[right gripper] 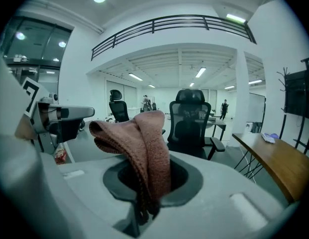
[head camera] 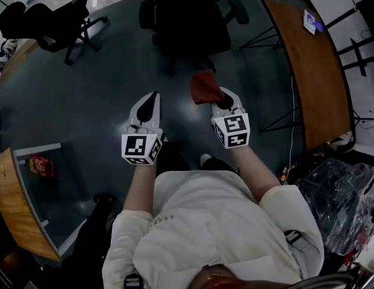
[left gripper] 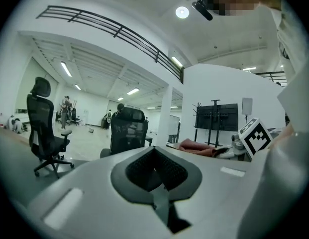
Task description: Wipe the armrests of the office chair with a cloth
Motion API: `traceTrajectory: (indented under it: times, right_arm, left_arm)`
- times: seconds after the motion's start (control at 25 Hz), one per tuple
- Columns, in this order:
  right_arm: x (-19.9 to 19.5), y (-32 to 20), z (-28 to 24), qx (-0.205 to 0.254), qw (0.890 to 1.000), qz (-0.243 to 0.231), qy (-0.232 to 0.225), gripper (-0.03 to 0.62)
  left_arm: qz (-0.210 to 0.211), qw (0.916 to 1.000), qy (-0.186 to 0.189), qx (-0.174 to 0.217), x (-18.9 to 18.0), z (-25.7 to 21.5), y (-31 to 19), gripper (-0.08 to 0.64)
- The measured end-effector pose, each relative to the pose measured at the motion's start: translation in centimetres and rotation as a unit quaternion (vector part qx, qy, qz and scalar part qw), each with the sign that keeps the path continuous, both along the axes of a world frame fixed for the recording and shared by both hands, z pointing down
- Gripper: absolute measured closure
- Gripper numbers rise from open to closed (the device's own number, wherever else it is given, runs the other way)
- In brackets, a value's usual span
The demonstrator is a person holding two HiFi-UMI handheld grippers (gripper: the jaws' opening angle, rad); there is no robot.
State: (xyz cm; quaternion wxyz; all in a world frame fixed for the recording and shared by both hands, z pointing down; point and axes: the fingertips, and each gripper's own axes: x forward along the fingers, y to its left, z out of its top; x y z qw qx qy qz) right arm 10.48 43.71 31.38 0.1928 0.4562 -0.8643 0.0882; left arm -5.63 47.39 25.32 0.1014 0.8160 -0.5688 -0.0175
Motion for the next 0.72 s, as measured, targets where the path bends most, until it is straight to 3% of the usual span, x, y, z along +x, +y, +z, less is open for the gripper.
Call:
traceTrajectory:
  times: [0.32,0.56,0.72]
  right_arm:
    - [9.9,8.6,-3.9,0.028,0.999,-0.014,-0.012,0.546]
    - [14.5,13.0,-4.7,0.037,0.999,-0.008,-0.018,0.546]
    - [16.0,14.9,-5.2,0.04,0.999,0.004,-0.022,0.546]
  left_arm:
    - [-0.024,0.9992,0.0,0.032,10.2,-2.9,8.1,0.543]
    - [-0.016,0.9988,-0.005,0.045,15.4,-4.4,12.5,0.543]
    - [-0.008,0.9987,-0.002,0.05,16.8,-5.1,14.3,0.543]
